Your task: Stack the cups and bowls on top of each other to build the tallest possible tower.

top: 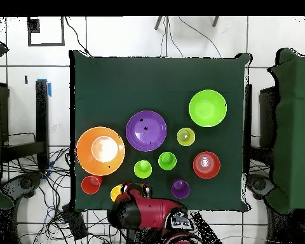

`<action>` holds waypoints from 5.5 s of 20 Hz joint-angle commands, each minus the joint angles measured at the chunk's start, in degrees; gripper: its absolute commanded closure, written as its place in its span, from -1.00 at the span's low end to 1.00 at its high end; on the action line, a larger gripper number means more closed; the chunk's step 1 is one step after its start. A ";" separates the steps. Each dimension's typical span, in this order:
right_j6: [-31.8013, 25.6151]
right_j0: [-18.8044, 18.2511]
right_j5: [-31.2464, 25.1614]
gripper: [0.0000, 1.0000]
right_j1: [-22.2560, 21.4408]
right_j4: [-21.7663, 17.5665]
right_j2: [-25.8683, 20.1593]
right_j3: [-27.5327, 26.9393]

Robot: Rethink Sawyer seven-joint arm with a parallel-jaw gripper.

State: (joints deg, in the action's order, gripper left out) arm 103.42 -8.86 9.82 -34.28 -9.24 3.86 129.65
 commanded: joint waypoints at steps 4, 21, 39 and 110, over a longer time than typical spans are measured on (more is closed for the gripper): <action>7.74 0.80 3.16 -1.00 2.67 -1.32 -3.07 -4.57; 7.57 1.09 2.76 -1.00 3.39 -0.18 -3.46 -6.20; 7.83 1.41 0.03 -1.00 -1.41 0.11 -3.08 -3.06; 8.25 2.20 1.12 -1.00 1.76 0.53 -2.16 -9.92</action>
State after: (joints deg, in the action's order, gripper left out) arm 103.42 -7.12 7.84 -37.90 -8.82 3.93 124.75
